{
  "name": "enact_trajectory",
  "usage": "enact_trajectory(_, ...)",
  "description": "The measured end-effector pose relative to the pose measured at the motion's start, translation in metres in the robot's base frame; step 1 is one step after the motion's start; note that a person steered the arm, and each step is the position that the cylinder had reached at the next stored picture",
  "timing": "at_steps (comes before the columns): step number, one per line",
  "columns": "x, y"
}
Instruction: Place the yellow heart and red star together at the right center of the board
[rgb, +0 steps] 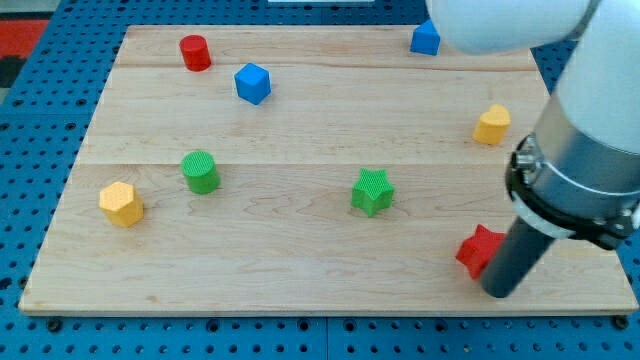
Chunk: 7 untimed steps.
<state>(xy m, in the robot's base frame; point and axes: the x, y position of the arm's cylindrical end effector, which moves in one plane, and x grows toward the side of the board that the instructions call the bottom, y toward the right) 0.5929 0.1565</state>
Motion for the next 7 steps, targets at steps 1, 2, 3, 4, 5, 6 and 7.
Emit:
enact_trajectory(1,-0.05,0.001)
enact_trajectory(2,-0.055,0.011)
enact_trajectory(3,-0.055,0.011)
enact_trajectory(4,-0.039,-0.011)
enact_trajectory(5,-0.101,-0.012)
enact_trajectory(6,-0.152,-0.017)
enact_trajectory(7,-0.13,-0.099)
